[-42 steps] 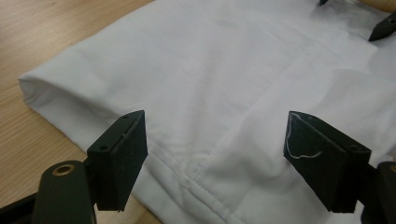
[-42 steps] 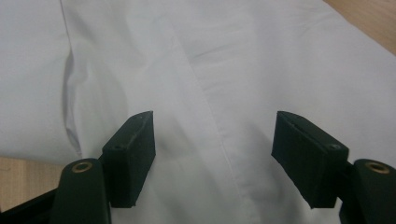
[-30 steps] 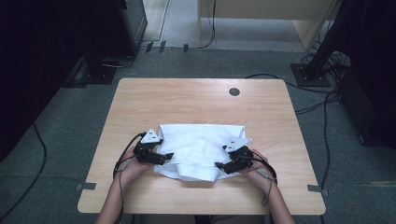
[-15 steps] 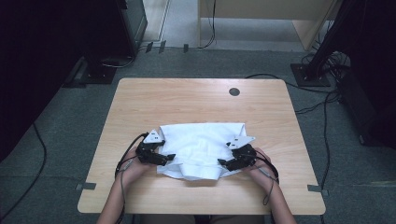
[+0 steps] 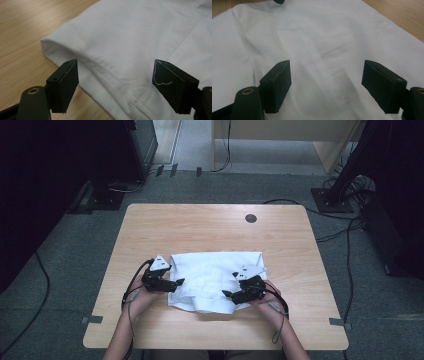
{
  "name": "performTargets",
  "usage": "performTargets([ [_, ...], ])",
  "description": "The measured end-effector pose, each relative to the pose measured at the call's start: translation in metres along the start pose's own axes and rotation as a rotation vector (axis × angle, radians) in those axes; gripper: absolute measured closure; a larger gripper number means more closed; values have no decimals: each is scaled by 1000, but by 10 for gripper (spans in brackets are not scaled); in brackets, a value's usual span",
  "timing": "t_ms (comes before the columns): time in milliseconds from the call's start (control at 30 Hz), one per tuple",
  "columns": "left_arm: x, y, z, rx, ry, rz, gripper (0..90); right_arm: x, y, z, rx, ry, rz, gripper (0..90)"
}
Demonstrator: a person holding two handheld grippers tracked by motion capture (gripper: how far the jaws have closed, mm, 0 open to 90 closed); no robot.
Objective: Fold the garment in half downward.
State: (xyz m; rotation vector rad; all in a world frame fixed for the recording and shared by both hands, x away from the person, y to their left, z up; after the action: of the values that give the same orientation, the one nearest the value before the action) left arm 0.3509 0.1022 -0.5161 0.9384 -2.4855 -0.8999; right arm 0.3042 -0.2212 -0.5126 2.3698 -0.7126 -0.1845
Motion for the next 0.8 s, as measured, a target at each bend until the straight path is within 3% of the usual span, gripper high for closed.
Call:
performTargets([
  [400, -2, -8, 2, -31, 11, 5, 212, -10, -19, 6, -42, 3, -8, 238],
  [800, -1, -12, 4, -35, 2, 10, 212, -7, -18, 8, -60, 38, -39, 264],
])
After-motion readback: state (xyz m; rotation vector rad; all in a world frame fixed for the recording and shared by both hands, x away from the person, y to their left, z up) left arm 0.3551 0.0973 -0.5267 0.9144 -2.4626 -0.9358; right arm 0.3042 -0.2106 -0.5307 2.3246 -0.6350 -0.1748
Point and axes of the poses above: each handheld gripper's, and its own axes: y roughly backward along the jaws, z roughly out of its underside, x roughly to its right, the point moved 1 cm from there along -y, roughly forward along the jaws, and after that the axes turned 4 degrees about y, right-handed, at the moved point
